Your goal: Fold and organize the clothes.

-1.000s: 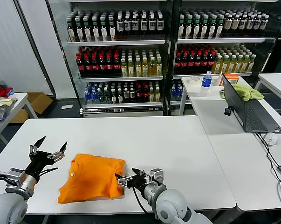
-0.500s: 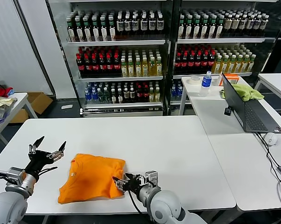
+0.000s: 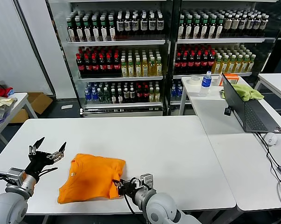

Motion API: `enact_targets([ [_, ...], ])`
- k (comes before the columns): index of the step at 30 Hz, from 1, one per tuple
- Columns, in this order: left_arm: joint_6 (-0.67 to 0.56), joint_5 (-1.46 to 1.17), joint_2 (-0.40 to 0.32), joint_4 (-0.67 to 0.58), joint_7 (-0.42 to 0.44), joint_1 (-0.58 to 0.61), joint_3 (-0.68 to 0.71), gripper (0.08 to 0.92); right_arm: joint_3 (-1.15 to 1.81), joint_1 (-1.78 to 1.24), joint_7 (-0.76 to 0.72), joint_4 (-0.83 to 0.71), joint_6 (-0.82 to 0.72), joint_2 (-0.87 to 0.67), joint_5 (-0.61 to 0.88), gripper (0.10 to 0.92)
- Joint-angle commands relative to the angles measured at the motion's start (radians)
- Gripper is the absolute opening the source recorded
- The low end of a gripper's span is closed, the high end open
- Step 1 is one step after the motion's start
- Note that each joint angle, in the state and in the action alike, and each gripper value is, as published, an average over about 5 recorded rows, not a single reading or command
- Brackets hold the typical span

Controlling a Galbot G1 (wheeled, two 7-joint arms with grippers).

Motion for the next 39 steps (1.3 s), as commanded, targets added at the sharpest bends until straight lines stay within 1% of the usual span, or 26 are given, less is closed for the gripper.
enact_targets([
  [1,0.007,-0.013,0.003,-0.01,0.0,-0.001,0.0,0.823,0.006,-0.01,-0.012,0.011,0.001,-0.011,-0.012,0.155],
  [4,0.007,-0.015,0.004,-0.008,0.003,0.001,-0.001,0.823,0.048,-0.02,-0.04,0.012,0.002,-0.023,-0.053,0.117],
  [12,0.005,-0.017,0.01,0.0,0.002,-0.009,0.018,0.823,0.212,-0.029,-0.07,0.026,0.002,-0.069,-0.079,0.117],
  [19,0.008,-0.017,0.017,0.015,0.004,-0.036,0.058,0.823,0.337,0.009,-0.086,-0.012,0.002,-0.069,-0.13,0.117],
  [25,0.008,-0.015,0.026,0.024,0.008,-0.067,0.098,0.823,0.432,-0.055,-0.098,-0.017,0.004,-0.111,-0.187,0.117],
  [31,0.024,-0.009,0.013,0.033,0.015,-0.099,0.144,0.823,0.507,-0.208,-0.099,0.07,0.003,-0.154,-0.197,0.117],
  [36,0.012,0.003,0.005,0.043,0.027,-0.102,0.162,0.823,0.521,-0.304,-0.098,0.166,0.003,-0.142,-0.21,0.117],
  [39,-0.001,0.009,0.002,0.05,0.036,-0.096,0.168,0.823,0.52,-0.33,-0.107,0.181,0.004,-0.13,-0.243,0.117],
])
